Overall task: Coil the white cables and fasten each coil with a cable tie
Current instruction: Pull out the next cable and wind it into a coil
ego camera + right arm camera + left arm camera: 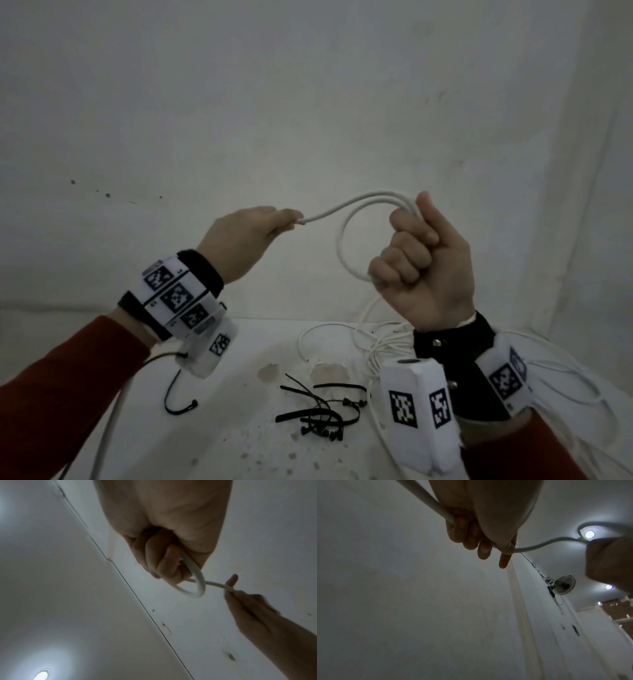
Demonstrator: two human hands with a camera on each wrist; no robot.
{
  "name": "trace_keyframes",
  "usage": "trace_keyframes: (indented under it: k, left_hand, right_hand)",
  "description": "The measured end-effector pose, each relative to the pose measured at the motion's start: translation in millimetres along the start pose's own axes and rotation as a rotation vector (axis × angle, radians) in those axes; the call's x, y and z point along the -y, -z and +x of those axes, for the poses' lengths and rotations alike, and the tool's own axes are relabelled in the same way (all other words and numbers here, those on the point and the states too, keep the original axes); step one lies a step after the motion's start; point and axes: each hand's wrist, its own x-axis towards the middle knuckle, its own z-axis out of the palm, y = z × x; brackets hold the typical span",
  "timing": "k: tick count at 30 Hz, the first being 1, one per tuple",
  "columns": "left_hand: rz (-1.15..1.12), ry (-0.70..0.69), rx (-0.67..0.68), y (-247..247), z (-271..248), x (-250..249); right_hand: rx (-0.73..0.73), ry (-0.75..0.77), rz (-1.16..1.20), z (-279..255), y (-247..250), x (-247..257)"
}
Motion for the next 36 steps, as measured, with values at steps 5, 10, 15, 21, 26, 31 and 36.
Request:
trace_keyframes:
  k: [5, 10, 15, 21, 26, 31, 36]
  left_hand:
    - [-0.101, 0.042, 0.022, -24.1, -23.5, -5.5]
    - [0.078, 0.048, 0.021, -32.0, -41.6, -1.3]
    - [0.170, -0.167, 0.067, -16.5, -37.6, -24.7]
    - [0.195, -0.400, 0.064, -3.3, -28.7, -37.2]
    - [0.267, -0.439, 0.061, 12.8, -23.3, -28.4]
    - [0.216, -0.340, 0.055, 18.6, -19.9, -25.9]
    - [-0.278, -0.134, 0.042, 11.9, -18.3, -45.2]
  right_hand:
    - [-0.278, 0.447, -0.124, -5.9, 1.7, 14.9]
    - [-0.390, 0.664, -0.211, -12.5, 2.0, 35.4]
    - [-0.529, 0.737, -0.372, -6.5, 13.0, 38.3]
    - [-0.713, 0.571, -1.165, 2.8, 34.6, 24.2]
    - [-0.503, -0.088, -1.768, -6.2, 30.8, 8.2]
    - [-0.344, -0.372, -1.728, -15.1, 23.4, -7.4]
    - [-0.336, -0.356, -1.198, -11.1, 15.3, -17.3]
